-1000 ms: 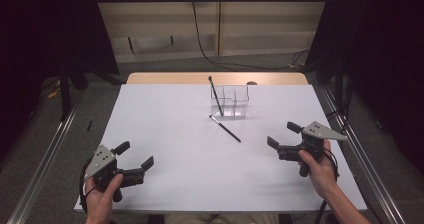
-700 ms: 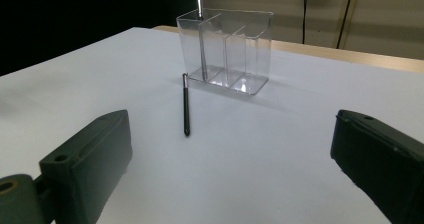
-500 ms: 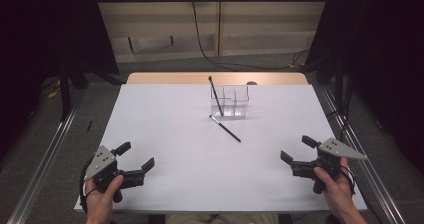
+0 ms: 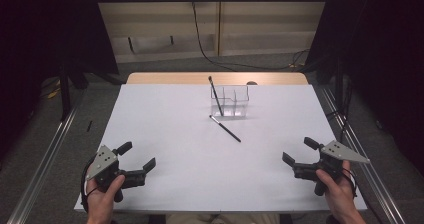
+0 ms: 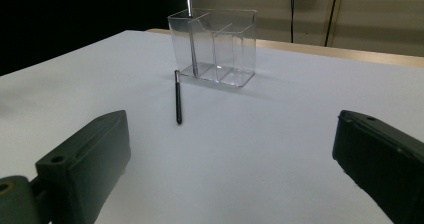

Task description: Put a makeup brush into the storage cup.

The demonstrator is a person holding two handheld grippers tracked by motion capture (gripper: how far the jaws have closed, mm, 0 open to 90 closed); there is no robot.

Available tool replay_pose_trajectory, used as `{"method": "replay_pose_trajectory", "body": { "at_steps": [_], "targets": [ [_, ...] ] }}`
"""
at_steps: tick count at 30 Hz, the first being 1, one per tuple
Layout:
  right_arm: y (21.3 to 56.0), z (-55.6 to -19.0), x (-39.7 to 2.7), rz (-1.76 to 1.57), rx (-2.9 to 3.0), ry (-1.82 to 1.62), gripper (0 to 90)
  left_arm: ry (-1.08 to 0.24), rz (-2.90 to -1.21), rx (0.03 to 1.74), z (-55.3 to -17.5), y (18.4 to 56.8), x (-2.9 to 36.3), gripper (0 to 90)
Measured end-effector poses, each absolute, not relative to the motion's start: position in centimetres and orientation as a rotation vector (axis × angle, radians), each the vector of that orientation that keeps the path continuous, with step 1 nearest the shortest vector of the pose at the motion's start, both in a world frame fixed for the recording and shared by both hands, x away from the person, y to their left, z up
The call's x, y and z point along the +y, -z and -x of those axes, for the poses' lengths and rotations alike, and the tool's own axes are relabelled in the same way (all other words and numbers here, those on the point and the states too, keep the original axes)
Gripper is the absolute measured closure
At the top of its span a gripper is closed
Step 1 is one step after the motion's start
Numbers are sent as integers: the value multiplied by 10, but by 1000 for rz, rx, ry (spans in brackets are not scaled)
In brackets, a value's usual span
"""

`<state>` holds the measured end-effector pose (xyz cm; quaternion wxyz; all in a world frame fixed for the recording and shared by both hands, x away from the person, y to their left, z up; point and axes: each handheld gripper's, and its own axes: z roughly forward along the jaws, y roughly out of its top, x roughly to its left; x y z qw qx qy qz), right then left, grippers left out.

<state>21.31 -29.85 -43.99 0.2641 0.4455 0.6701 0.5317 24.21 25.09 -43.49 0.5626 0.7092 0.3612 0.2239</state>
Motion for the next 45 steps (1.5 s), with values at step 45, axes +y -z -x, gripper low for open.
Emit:
{"method": "replay_pose_trajectory", "body": {
  "at_steps": [45],
  "targets": [
    [416, -308, -218, -956, 2027, -1472, 9, -546, -1671, 848, -244, 434, 254, 23]
  ]
}}
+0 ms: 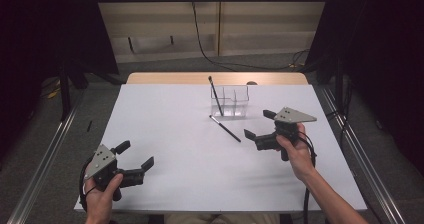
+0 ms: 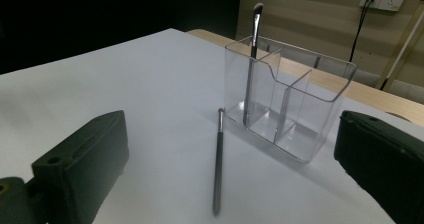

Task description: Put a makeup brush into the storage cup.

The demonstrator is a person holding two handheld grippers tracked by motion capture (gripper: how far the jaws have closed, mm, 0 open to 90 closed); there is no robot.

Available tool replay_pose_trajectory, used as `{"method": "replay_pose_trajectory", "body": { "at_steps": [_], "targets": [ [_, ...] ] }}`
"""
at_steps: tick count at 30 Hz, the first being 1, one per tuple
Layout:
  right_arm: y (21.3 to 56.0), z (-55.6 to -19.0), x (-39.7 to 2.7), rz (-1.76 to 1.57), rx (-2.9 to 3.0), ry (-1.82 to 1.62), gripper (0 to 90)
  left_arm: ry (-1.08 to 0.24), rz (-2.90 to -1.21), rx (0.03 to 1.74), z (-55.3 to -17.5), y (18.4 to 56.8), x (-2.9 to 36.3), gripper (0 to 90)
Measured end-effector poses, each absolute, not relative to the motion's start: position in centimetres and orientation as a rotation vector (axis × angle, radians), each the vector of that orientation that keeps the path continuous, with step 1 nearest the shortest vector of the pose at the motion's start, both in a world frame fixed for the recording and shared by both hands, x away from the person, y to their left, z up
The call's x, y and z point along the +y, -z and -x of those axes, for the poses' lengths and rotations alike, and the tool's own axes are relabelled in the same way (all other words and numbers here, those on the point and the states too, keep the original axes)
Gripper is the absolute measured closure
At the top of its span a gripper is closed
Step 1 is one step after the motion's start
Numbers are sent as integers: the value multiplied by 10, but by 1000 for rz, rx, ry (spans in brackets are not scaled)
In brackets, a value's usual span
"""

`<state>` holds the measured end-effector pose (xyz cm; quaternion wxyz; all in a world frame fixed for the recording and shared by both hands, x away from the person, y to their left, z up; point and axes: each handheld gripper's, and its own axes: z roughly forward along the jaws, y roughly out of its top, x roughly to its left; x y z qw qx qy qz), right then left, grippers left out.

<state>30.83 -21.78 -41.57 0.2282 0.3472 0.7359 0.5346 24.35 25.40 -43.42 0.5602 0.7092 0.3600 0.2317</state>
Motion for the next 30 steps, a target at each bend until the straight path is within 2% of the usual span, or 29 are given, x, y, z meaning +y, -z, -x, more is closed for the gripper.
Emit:
{"method": "replay_pose_trajectory", "body": {
  "at_steps": [10, 30],
  "targets": [
    [415, -339, -193, -938, 2067, -1468, 26, -545, -1669, 844, -243, 434, 255, 23],
    [408, -367, -171, -917, 2128, -1441, 47, -549, -1674, 844, -243, 434, 255, 23]
  ]
}}
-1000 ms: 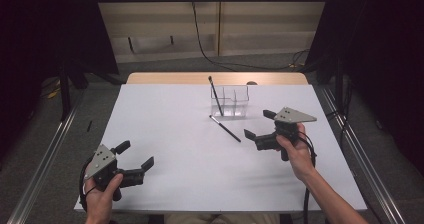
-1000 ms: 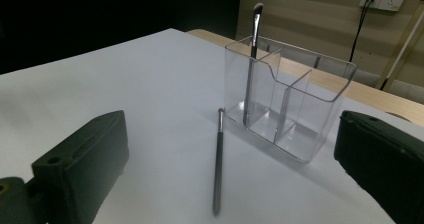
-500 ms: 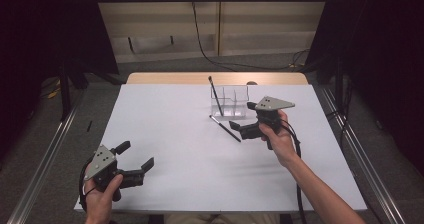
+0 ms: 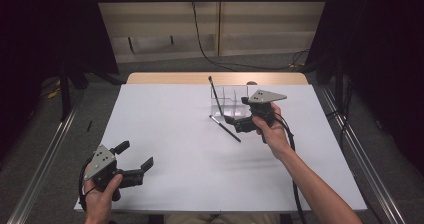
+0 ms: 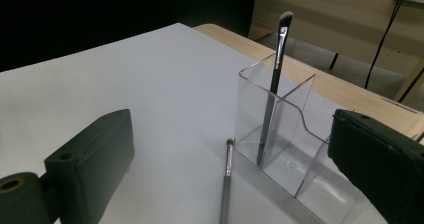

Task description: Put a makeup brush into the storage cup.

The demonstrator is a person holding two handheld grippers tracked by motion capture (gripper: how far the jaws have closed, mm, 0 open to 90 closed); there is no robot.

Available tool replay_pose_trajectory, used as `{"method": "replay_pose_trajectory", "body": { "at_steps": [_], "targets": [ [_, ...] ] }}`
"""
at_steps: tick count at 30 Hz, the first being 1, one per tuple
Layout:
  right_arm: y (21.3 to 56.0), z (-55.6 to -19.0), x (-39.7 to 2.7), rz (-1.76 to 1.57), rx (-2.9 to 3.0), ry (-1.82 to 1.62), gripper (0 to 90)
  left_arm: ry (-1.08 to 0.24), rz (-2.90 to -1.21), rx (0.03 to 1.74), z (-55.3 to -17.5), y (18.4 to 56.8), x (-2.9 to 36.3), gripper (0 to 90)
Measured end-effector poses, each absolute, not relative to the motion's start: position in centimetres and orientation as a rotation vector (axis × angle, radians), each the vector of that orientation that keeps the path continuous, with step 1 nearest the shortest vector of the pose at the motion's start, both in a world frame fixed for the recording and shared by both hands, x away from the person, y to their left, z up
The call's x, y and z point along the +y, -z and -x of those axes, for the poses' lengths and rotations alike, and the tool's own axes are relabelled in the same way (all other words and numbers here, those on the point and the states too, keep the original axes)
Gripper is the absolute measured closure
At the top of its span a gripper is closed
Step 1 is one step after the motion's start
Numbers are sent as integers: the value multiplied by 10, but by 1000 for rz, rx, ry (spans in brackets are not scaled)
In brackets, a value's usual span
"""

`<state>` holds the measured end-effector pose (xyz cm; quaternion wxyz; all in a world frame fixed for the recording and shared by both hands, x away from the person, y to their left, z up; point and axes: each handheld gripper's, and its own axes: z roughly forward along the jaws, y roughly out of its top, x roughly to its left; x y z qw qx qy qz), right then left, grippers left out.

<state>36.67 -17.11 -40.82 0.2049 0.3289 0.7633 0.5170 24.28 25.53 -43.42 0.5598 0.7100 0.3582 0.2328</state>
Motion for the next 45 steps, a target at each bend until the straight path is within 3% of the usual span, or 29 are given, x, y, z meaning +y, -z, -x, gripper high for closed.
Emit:
{"method": "replay_pose_trajectory", "body": {
  "at_steps": [15, 26, 43, 45],
  "targets": [
    [404, -380, -170, -936, 2385, -1330, 48, -548, -1683, 841, -244, 435, 256, 23],
    [406, -390, -162, -963, 2627, -1068, 121, -550, -1688, 835, -244, 435, 255, 23],
    [417, -408, -138, -952, 2875, -759, 110, -549, -1690, 834, -244, 435, 255, 23],
    [418, -412, -135, -947, 2897, -724, 150, -549, -1690, 834, -244, 435, 255, 23]
  ]
}}
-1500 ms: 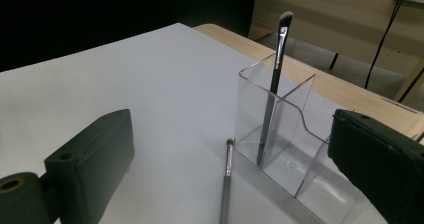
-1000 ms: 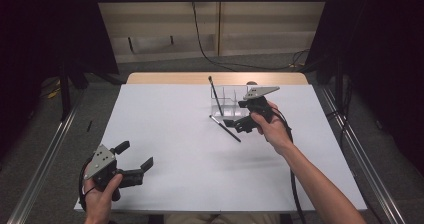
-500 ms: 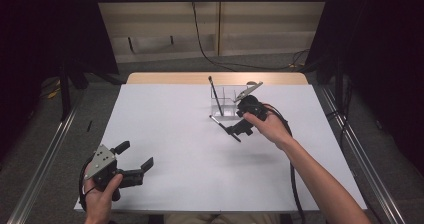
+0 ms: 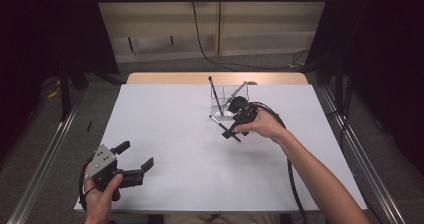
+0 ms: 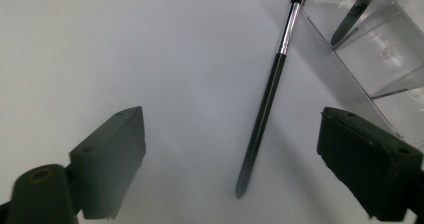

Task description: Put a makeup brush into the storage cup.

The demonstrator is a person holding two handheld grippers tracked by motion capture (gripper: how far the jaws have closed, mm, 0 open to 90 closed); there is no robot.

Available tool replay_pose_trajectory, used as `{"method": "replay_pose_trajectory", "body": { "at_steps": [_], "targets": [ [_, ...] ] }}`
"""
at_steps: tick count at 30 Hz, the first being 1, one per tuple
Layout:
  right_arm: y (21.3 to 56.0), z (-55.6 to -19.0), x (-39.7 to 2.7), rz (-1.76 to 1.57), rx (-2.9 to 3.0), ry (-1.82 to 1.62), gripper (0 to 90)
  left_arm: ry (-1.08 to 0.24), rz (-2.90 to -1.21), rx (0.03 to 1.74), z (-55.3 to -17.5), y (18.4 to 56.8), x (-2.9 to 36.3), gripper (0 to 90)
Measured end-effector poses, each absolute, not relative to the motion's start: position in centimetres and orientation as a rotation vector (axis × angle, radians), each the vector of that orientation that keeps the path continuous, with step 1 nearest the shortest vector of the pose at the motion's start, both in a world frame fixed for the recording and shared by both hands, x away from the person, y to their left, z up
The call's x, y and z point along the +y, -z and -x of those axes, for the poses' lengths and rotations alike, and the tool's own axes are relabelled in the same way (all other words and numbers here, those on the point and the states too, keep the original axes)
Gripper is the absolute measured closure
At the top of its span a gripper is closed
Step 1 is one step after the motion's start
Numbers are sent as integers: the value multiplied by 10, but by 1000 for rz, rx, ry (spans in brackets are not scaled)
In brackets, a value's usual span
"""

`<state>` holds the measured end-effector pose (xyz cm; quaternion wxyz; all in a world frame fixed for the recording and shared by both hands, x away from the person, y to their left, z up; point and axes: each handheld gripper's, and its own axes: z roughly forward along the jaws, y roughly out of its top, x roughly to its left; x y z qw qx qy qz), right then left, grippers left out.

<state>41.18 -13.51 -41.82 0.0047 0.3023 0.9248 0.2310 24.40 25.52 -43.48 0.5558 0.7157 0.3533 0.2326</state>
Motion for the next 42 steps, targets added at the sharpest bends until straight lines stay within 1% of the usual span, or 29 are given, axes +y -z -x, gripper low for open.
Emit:
{"method": "replay_pose_trajectory", "body": {
  "at_steps": [1, 3, 5, 6, 9, 14, 16, 22, 27, 35, 42],
  "targets": [
    [419, -413, -133, -967, 2911, -703, 175, -550, -1691, 833, -244, 435, 255, 23],
    [420, -418, -131, -963, 2937, -670, 254, -550, -1691, 833, -244, 435, 256, 23],
    [422, -422, -129, -960, 2962, -637, 303, -549, -1688, 837, -244, 435, 256, 23],
    [423, -424, -128, -970, 2974, -624, 350, -549, -1688, 837, -244, 435, 256, 23],
    [428, -429, -128, -976, 2987, -577, 435, -549, -1691, 835, -244, 435, 256, 23],
    [436, -433, -125, -990, 2994, -504, 488, -550, -1696, 831, -244, 435, 256, 23],
    [438, -434, -123, -988, 2994, -479, 543, -549, -1695, 832, -244, 435, 255, 23],
    [441, -438, -119, -989, 2976, -430, 581, -548, -1699, 829, -244, 435, 255, 23],
    [444, -441, -117, -1017, 2965, -433, 673, -551, -1700, 827, -244, 435, 256, 23],
    [448, -443, -115, -1024, 2968, -383, 729, -552, -1709, 819, -244, 435, 255, 23],
    [451, -445, -113, -1027, 2965, -389, 759, -552, -1708, 821, -244, 435, 256, 23]
  ]
}}
